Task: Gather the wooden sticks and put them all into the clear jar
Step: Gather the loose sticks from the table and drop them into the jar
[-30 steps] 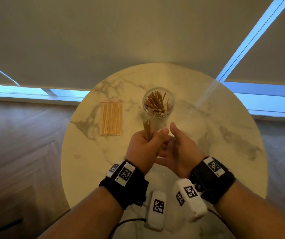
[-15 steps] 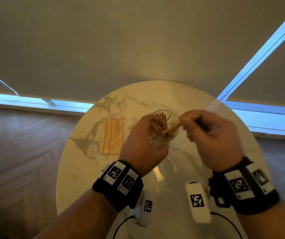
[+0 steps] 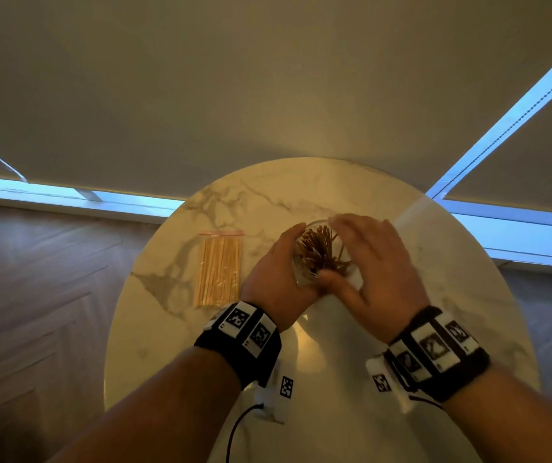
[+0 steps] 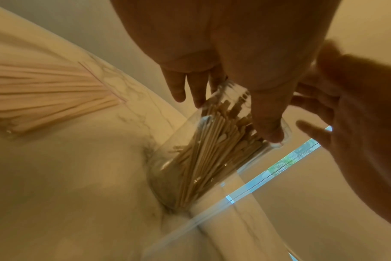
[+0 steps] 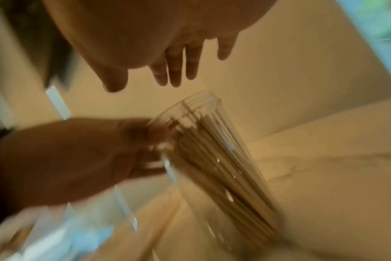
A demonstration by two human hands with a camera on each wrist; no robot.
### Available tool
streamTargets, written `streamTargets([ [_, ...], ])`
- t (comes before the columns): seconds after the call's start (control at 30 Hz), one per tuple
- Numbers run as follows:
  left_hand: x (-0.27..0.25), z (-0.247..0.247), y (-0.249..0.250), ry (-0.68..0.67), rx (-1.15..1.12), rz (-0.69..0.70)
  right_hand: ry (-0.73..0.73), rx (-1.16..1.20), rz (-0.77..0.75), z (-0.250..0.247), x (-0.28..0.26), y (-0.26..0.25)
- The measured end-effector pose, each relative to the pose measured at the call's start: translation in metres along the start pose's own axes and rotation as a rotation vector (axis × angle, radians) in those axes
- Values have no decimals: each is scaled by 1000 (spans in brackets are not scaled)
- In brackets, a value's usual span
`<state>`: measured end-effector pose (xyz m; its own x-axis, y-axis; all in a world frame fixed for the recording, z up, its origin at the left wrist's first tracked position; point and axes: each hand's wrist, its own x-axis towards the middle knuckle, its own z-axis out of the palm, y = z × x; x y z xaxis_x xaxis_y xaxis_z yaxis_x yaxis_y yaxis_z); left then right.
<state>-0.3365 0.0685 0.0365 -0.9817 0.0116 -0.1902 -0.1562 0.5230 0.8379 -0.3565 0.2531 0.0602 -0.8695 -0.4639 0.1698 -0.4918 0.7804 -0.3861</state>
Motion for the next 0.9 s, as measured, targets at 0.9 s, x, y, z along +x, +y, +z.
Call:
streamTargets([
  [0.9, 7, -2, -6, -107, 40, -8, -501, -298, -5, 12, 42, -31],
])
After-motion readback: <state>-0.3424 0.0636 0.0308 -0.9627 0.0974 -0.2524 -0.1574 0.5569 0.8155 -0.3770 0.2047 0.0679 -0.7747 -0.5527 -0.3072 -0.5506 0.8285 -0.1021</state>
